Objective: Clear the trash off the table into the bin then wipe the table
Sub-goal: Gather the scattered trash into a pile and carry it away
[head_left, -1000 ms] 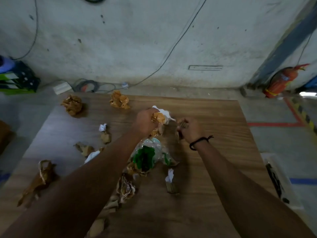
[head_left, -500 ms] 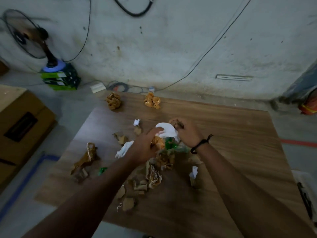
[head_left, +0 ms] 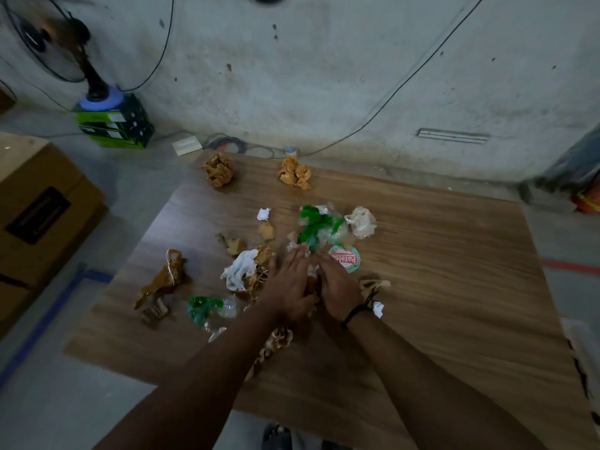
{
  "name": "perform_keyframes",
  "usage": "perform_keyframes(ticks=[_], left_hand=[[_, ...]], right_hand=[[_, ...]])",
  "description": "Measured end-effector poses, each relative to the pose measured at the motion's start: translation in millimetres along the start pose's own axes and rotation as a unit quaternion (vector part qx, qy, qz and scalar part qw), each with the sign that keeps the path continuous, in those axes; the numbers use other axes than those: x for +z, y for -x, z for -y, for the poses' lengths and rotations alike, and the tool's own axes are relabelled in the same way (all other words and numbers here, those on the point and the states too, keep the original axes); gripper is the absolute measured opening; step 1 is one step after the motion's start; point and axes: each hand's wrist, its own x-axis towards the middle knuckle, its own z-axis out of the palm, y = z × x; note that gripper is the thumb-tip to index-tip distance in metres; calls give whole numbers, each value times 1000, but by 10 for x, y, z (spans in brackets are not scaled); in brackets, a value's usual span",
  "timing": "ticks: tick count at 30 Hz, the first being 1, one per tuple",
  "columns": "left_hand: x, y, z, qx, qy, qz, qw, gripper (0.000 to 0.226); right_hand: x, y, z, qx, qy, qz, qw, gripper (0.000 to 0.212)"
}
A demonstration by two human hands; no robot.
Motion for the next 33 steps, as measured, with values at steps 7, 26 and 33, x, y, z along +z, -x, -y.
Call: perform_keyframes(ticks=[7, 26, 33], left_hand=[[-221, 111, 98, 31, 222, -143, 964, 69], [-634, 1343, 1879, -457, 47, -168, 872, 82], [-510, 1327, 2193, -348, 195, -131, 908, 73]], right_hand=[[-390, -58, 191, -62, -10, -79, 995, 43], [1254, -762, 1905, -182, 192, 218, 939, 95], [1845, -956, 2022, -107, 204, 289, 929, 87]])
